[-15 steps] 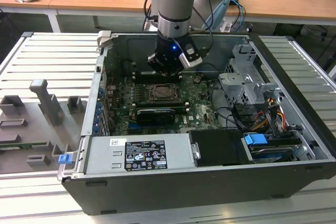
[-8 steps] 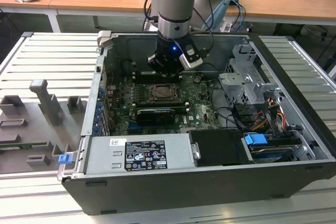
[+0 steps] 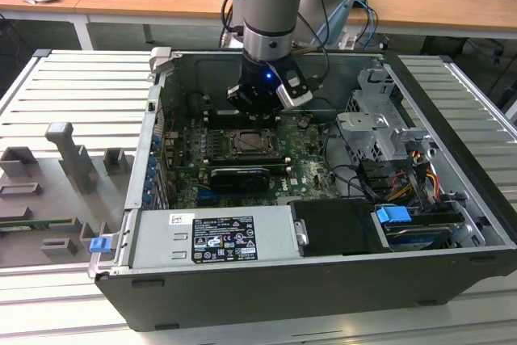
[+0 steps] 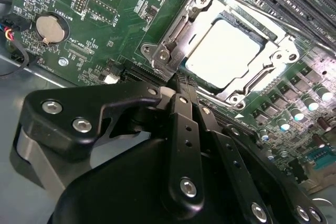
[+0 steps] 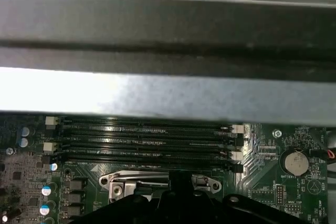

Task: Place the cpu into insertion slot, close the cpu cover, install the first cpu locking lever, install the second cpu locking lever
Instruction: 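Install the second cpu locking lever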

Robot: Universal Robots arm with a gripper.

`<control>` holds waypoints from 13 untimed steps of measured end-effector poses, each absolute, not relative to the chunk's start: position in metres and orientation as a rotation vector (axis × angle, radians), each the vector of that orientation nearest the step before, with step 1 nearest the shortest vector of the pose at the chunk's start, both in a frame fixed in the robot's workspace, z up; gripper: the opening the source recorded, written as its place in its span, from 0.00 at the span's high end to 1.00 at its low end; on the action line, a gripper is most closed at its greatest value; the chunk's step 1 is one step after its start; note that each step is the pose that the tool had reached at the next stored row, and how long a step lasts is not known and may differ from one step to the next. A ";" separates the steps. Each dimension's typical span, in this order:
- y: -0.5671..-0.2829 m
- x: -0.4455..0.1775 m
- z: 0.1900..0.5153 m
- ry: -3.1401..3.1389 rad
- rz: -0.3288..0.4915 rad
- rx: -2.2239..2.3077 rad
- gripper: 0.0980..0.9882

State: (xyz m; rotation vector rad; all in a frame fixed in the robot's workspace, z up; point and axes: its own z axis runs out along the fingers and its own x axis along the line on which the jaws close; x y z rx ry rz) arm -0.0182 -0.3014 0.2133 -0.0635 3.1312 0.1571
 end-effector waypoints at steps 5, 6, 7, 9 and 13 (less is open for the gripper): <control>-0.305 -0.018 0.213 3.131 0.157 -0.064 0.99; -0.306 -0.018 0.213 3.131 0.157 -0.064 0.99; -0.307 -0.018 0.213 3.131 0.157 -0.064 0.99; -0.309 -0.018 0.213 3.131 0.157 -0.064 0.99; -0.310 -0.018 0.213 3.131 0.157 -0.063 0.99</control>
